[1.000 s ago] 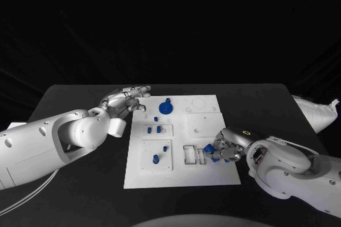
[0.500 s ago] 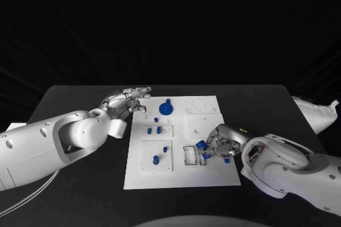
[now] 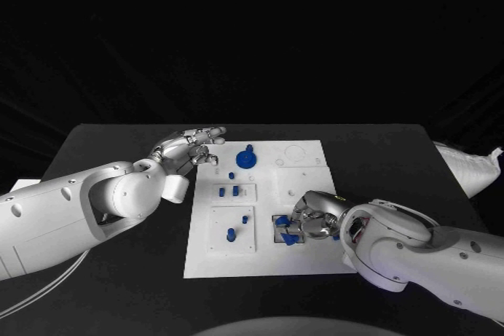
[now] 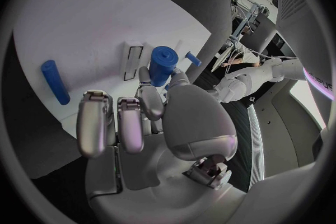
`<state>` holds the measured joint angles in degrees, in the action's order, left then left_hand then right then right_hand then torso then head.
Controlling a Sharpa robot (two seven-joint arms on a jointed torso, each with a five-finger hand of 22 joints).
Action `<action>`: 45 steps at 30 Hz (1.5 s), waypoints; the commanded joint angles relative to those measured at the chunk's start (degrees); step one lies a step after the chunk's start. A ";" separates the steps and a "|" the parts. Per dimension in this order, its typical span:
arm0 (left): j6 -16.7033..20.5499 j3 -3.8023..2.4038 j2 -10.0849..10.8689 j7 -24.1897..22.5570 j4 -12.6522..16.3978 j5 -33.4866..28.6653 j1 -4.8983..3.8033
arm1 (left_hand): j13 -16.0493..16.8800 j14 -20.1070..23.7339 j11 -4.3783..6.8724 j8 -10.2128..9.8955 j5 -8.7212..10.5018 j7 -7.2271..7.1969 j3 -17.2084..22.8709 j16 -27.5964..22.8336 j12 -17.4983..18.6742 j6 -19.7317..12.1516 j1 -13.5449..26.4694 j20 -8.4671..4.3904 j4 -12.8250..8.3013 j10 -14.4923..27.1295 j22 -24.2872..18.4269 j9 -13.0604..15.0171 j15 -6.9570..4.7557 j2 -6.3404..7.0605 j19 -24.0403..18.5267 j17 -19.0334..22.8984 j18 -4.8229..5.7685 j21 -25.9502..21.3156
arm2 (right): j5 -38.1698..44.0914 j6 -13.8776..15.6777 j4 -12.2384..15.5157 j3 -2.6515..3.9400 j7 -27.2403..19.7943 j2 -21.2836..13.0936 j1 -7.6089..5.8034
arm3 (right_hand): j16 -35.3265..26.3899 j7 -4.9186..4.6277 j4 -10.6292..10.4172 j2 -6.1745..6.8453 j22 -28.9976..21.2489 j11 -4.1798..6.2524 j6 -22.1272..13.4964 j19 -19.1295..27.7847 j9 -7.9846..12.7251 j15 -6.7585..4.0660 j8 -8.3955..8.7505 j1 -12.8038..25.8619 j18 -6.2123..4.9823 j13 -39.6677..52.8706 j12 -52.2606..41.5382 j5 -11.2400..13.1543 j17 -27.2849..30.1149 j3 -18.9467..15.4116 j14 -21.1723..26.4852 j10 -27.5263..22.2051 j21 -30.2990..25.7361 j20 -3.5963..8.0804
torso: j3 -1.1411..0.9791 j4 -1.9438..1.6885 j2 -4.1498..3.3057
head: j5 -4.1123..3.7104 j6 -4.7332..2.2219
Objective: Assemble the parts on the task board
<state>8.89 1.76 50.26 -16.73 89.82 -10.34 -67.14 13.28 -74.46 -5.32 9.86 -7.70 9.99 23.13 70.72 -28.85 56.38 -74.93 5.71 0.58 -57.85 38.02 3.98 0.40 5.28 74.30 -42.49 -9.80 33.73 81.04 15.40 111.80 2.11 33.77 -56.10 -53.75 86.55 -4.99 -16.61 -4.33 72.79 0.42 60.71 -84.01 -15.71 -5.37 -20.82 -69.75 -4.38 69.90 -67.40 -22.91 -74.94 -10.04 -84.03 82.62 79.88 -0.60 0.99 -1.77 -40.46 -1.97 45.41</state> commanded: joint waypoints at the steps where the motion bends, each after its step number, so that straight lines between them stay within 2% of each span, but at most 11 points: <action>1: -1.11 -0.04 -0.07 -0.37 0.19 0.19 -0.01 | 0.10 0.46 -0.01 0.42 -0.24 0.05 0.23 0.06 -0.26 -0.58 -0.15 0.31 -0.08 0.39 -0.09 0.03 0.10 -0.35 -0.03 0.11 -0.57 -0.37 | 1.83 -2.38 -0.17 -0.01 0.48 0.37 0.11 | 0.23 3.06 0.03 -0.51 0.08 1.91 3.57 -0.84 -0.45 -0.60 -0.08 1.87 0.83 10.69 -11.59 2.83 -8.68 -1.00 -4.78 3.25 0.00 0.53 | -0.04 0.01 0.01 | 0.04 -0.04; 3: -1.07 -0.04 -0.04 -0.43 0.20 0.19 -0.01 | 0.10 0.47 -0.04 0.47 -0.23 0.07 0.17 0.07 -0.34 -0.62 -0.02 0.32 0.00 0.45 -0.09 0.03 0.11 -0.34 -0.03 0.13 -0.57 -0.38 | 2.38 -2.62 -0.26 -0.01 0.50 0.49 0.12 | 0.22 3.22 0.23 -1.22 0.10 1.88 3.72 -0.84 -0.91 -0.71 0.07 3.88 0.84 10.46 -11.15 7.51 -8.70 -2.12 -4.78 3.21 -0.02 0.60 | -0.05 0.02 0.00 | 0.05 0.02; 6: -1.06 -0.04 -0.01 -0.50 0.24 0.19 -0.02 | 0.12 0.51 -0.09 0.62 -0.17 0.11 -0.08 0.11 -0.62 -0.74 0.45 0.37 0.32 0.61 -0.11 0.03 0.17 -0.30 -0.04 0.19 -0.55 -0.41 | 3.32 -2.77 -0.35 -0.01 0.53 0.76 0.12 | 0.20 3.19 -0.03 -1.32 0.03 2.04 3.84 -0.81 -1.59 -0.74 0.24 5.82 0.82 9.91 -10.25 14.30 -8.67 -3.97 -4.77 3.04 -0.11 0.67 | -0.05 0.03 -0.01 | 0.08 0.02; 9: -1.06 -0.04 0.01 -0.53 0.29 0.19 -0.02 | 0.12 0.52 -0.10 0.69 -0.11 0.11 -0.19 0.13 -0.74 -0.79 0.62 0.38 0.43 0.67 -0.12 0.03 0.19 -0.27 -0.04 0.21 -0.55 -0.43 | 4.35 -2.46 -0.42 -0.01 0.55 1.02 0.12 | 0.08 3.15 -0.03 -1.03 -0.17 2.00 3.76 -0.72 -2.21 -0.72 0.48 7.08 0.78 9.63 -9.68 19.09 -8.50 -5.65 -4.73 2.94 -0.28 0.65 | -0.04 0.05 -0.01 | 0.02 -0.01; 10: -1.06 -0.04 0.02 -0.54 0.31 0.19 -0.02 | 0.12 0.51 -0.11 0.73 -0.07 0.12 -0.25 0.15 -0.79 -0.82 0.70 0.39 0.48 0.71 -0.12 0.03 0.19 -0.26 -0.04 0.19 -0.56 -0.44 | 4.90 -2.31 -0.45 -0.01 0.56 1.11 0.12 | 0.02 3.12 -0.05 -0.76 -0.29 1.99 3.71 -0.67 -2.39 -0.70 0.57 7.52 0.75 9.54 -9.49 19.77 -8.39 -6.24 -4.71 2.90 -0.37 0.65 | -0.04 0.05 -0.01 | 0.02 -0.01; 14: -1.05 -0.04 0.03 -0.56 0.33 0.19 -0.02 | 0.13 0.52 -0.11 0.76 -0.04 0.12 -0.31 0.15 -0.86 -0.86 0.77 0.40 0.53 0.75 -0.13 0.03 0.20 -0.25 -0.04 0.23 -0.56 -0.44 | 7.18 -1.40 -0.47 0.00 0.60 1.25 0.11 | -0.27 3.08 -0.15 0.82 -0.85 1.93 3.46 -0.47 -2.83 -0.69 0.86 9.59 0.64 9.03 -8.62 20.14 -7.89 -8.27 -4.60 2.62 -0.78 0.68 | -0.06 -0.04 0.01 | -0.08 -0.04; 20: -1.04 -0.04 0.20 -0.54 0.34 0.19 -0.02 | 0.13 0.52 -0.11 0.76 -0.04 0.12 -0.31 0.15 -0.86 -0.86 0.77 0.40 0.53 0.75 -0.13 0.03 0.20 -0.25 -0.04 0.23 -0.56 -0.44 | 9.77 0.23 -0.11 0.01 0.56 0.85 0.11 | -0.40 3.05 -0.08 1.19 -1.14 1.91 3.36 -0.37 -3.01 -0.66 0.98 10.04 0.59 8.80 -8.24 20.10 -7.69 -8.55 -4.55 2.49 -0.99 0.67 | -0.09 0.02 -0.03 | -0.03 -0.04; 27: -1.13 -0.04 0.40 -0.48 0.38 0.19 -0.02 | 0.13 0.53 -0.11 0.79 -0.01 0.11 -0.34 0.16 -0.92 -0.89 0.81 0.41 0.56 0.79 -0.13 0.03 0.20 -0.25 -0.04 0.26 -0.56 -0.45 | 10.39 0.51 1.24 0.04 0.16 -0.18 0.12 | -0.13 3.09 2.93 2.02 -0.43 1.94 3.60 -0.62 -4.19 -0.66 1.16 1.73 0.71 9.34 -8.54 19.87 -8.27 -6.12 -4.69 2.82 -0.65 0.62 | -0.18 0.08 -0.06 | 0.17 0.14; 31: -1.06 -0.04 0.55 -0.47 0.38 0.19 -0.02 | 0.13 0.53 -0.11 0.79 -0.01 0.11 -0.34 0.16 -0.92 -0.89 0.81 0.41 0.56 0.79 -0.13 0.03 0.20 -0.25 -0.04 0.26 -0.56 -0.45 | 10.50 -0.32 1.40 0.04 0.12 -0.53 0.13 | 0.12 3.13 4.93 2.16 0.11 1.99 3.78 -0.79 -4.76 -0.70 1.13 -2.02 0.82 9.47 -8.57 19.96 -8.75 -5.09 -4.78 2.93 -0.35 0.65 | -0.12 0.19 -0.03 | 0.20 0.23; 36: -1.11 -0.04 0.55 -0.46 0.40 0.19 -0.02 | 0.13 0.54 -0.09 0.82 -0.02 0.09 -0.33 0.16 -0.96 -0.91 0.76 0.41 0.54 0.82 -0.13 0.03 0.20 -0.27 -0.04 0.29 -0.56 -0.46 | 10.74 -1.25 0.91 0.04 0.16 -0.49 0.12 | 0.28 3.13 6.21 1.77 0.43 2.00 3.89 -0.88 -5.24 -0.71 1.09 -4.07 0.89 9.44 -8.42 19.95 -9.06 -4.38 -4.84 2.97 -0.18 0.67 | -0.09 0.05 0.00 | -0.08 0.31; 45: -1.05 -0.04 0.59 -0.42 0.36 0.19 -0.02 | 0.13 0.54 -0.08 0.84 -0.02 0.08 -0.32 0.17 -0.99 -0.93 0.72 0.41 0.52 0.84 -0.14 0.03 0.19 -0.29 -0.04 0.28 -0.56 -0.46 | 10.35 -1.78 0.29 0.04 0.12 -0.35 0.12 | 0.38 3.16 6.62 1.59 0.67 2.02 3.96 -0.95 -5.46 -0.71 1.06 -4.64 0.93 9.53 -8.48 19.94 -9.26 -4.17 -4.87 3.02 -0.04 0.67 | -0.04 0.06 0.05 | -0.11 0.42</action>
<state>8.87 1.75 50.88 -16.75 90.05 -10.34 -67.14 13.35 -74.24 -5.32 10.42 -7.70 10.00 22.91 70.72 -29.51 55.97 -74.70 5.71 0.80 -57.43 37.97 3.98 0.62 5.06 74.30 -42.26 -9.80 33.49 90.66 14.62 112.29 2.11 33.99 -56.47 -53.65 86.55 -2.03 -10.45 -1.28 73.43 2.12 64.50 -84.01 -21.12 -6.32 -19.92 -72.49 -4.38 76.62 -75.83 -2.86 -74.91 -14.18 -84.02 84.14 79.66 -0.21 0.93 -1.70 -40.44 -2.08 45.82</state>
